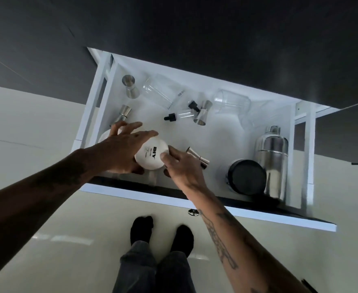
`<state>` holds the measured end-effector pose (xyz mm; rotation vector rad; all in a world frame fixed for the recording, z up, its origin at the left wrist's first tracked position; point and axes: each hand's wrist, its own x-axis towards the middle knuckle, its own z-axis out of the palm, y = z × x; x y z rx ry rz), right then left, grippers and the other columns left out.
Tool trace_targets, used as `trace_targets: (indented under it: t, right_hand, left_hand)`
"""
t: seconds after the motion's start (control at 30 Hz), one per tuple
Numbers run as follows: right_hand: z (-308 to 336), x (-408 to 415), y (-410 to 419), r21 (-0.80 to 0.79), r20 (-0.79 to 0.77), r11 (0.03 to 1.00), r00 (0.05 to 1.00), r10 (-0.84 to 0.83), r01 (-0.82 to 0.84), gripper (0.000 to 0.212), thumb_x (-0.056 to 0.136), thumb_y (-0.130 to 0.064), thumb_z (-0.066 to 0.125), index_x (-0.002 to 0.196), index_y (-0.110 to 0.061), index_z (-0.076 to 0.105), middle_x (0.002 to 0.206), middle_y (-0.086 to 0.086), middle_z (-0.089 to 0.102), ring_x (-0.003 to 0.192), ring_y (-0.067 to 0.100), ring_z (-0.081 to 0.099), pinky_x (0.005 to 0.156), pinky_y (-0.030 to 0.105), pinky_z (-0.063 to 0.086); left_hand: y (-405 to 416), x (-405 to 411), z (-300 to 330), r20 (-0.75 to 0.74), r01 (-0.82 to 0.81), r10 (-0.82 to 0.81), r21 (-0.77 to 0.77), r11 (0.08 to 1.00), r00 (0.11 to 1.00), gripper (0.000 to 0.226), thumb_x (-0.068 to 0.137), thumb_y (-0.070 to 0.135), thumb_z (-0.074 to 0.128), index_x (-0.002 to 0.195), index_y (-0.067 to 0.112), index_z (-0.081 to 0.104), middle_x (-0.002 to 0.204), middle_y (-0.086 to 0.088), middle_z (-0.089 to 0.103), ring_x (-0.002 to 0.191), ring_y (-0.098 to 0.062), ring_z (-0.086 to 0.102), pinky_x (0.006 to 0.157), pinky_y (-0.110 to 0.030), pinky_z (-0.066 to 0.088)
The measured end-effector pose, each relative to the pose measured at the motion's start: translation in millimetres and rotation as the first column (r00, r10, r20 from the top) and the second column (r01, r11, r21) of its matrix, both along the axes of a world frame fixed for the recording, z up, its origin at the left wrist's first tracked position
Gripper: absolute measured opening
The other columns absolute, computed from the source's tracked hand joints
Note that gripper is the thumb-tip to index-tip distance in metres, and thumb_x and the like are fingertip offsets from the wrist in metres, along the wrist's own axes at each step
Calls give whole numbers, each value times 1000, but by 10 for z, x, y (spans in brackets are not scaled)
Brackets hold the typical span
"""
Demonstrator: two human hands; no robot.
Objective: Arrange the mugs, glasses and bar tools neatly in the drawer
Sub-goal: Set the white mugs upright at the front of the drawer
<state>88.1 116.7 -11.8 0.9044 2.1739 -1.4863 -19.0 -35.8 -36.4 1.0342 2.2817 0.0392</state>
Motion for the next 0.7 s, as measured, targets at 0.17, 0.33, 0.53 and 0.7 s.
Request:
trace_targets:
  t: [0.17, 0.33, 0.53, 0.7]
  right_hand:
    - [194, 451, 931, 412, -167, 911, 984, 66, 9, 20, 91, -25, 61, 103, -20, 75, 97, 6, 77, 88, 23, 74, 83, 41, 57]
    - [164, 1046, 1813, 530, 142, 753, 916, 376, -391, 85, 65, -47, 65, 145, -34, 38, 144, 6, 48, 132, 30, 45, 107, 44, 41]
    - [-59, 1141, 1837, 421, 17, 808, 894, 448, -412, 107, 62, -41, 84, 151, -31, 25, 146, 2, 36, 138, 19, 32, 108, 23, 29]
    - [-98, 1183, 1789, 454, -57, 840, 931, 361, -298, 102, 62, -39, 85, 148, -32, 30, 137, 0, 43, 128, 19, 41, 101, 27, 38]
  left_hand:
    - [244, 40, 528, -6, -120, 126, 252, 960, 992, 75, 75, 32, 69, 144, 23, 42, 154, -8, 38, 144, -30, 28, 114, -46, 24]
    - [1204, 521, 406, -148, 169, -140, 209, 963, 979, 60, 80, 16, 67, 137, 14, 48, 137, -10, 50, 122, -26, 48, 93, -39, 46]
    - [1802, 553, -124, -211, 164, -159, 9, 986, 964, 35, 90, 4, 59, 125, 7, 54, 128, -12, 51, 117, -27, 49, 82, -35, 51]
    - [2127, 543, -269, -156, 33, 6, 249, 968, 988, 22, 94, 5, 54, 115, 8, 60, 114, -10, 57, 107, -28, 54, 76, -43, 54]
